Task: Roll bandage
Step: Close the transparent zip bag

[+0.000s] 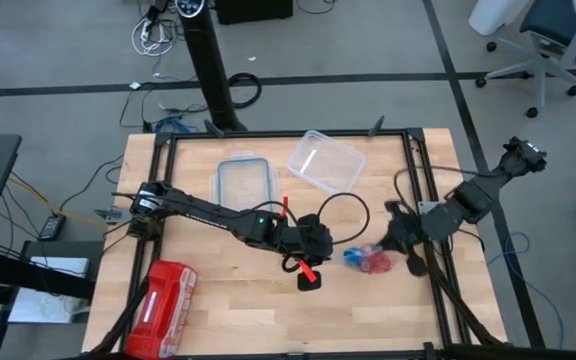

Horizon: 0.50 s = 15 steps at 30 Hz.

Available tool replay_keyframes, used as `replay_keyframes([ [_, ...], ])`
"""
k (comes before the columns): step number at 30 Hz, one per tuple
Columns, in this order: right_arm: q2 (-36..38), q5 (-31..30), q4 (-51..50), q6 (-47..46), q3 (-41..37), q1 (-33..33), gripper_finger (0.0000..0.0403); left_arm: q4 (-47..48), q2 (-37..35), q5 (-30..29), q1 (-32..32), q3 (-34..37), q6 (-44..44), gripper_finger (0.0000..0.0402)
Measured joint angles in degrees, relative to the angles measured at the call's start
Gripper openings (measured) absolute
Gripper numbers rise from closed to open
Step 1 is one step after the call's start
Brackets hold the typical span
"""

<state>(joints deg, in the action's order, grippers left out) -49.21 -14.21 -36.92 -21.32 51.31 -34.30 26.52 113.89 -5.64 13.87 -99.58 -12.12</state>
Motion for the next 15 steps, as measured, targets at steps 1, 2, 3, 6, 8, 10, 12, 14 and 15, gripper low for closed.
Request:
replay_keyframes([
  [1,0.2,-0.3,0.0,-0.1,0.0,0.6,0.0002,0.3,0.0,0.0,0.0,0.0,0.0,0.0000],
  [2,0.3,-0.7,-0.2,-1.1,0.1,0.8,0.0002,0.5,0.0,0.3,0.1,0.0,0.0,0.0000],
  [3,0.3,-1.5,-0.5,-2.1,0.1,1.0,0.0002,0.4,0.0,0.4,0.1,0.0,0.0,0.0000],
  [6,0.2,-0.2,-0.5,-1.3,0.1,1.9,0.0001,0.0,0.1,-0.6,0.0,0.1,0.8,0.0000],
  [8,0.2,-0.1,-1.8,-2.5,0.1,2.9,0.0002,0.5,0.0,-1.7,0.0,0.1,1.7,0.0000],
  [10,0.0,-0.3,-3.5,-3.6,0.1,3.8,0.0002,0.2,0.1,-3.3,0.2,0.1,3.2,0.0000],
  [12,-0.1,0.9,-5.1,-3.8,0.1,5.1,0.0001,-2.1,0.1,-4.3,0.5,0.1,5.8,0.0000],
  [14,-0.2,0.7,-6.4,-4.0,0.1,6.1,0.0001,-7.3,0.1,-4.7,1.3,0.2,9.5,0.0000],
  [15,-0.3,0.4,-7.1,-4.1,0.1,6.2,0.0002,-10.6,0.1,-4.9,1.7,0.6,11.2,0.0000],
])
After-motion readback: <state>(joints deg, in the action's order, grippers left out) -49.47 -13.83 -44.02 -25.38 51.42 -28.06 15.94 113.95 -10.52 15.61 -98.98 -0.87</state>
